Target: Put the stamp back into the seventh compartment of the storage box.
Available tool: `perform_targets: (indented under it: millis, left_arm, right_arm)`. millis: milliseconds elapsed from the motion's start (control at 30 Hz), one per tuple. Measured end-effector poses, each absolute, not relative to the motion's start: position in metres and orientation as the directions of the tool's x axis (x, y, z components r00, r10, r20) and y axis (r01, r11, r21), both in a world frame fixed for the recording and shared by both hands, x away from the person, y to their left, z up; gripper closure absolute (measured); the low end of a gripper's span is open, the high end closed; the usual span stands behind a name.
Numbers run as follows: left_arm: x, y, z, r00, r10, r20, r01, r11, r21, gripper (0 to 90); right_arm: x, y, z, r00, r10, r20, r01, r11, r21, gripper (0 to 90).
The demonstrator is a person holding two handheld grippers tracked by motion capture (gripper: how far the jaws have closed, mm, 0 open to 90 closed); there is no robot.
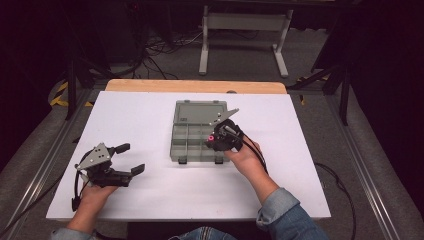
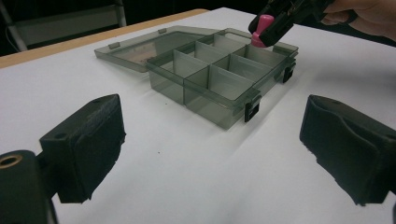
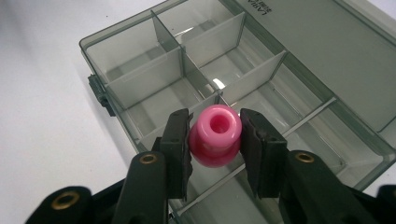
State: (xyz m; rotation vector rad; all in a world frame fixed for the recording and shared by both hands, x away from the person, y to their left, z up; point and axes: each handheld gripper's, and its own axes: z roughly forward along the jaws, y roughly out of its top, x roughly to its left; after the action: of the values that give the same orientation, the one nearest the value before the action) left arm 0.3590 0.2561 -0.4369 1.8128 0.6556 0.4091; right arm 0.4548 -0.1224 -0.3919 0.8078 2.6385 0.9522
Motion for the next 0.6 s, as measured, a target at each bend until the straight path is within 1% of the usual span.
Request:
perform_targets:
  millis: [233,600]
  left_arm:
    - [0.359,0.256,-0.437,0.785,0.617,-0.052,0.241,-0.227,0.944,7.6]
    - [0.359,0.256,-0.437,0.786,0.617,-0.043,0.234,-0.233,0.944,7.7]
  right_arm:
    - [0.458,-0.118,-0.4,-0.825,0.565,-0.022,0.433,0.657,0.617,64.5]
    - [0.461,-0.116,-0.406,-0.829,0.559,-0.008,0.446,0.671,0.592,64.4]
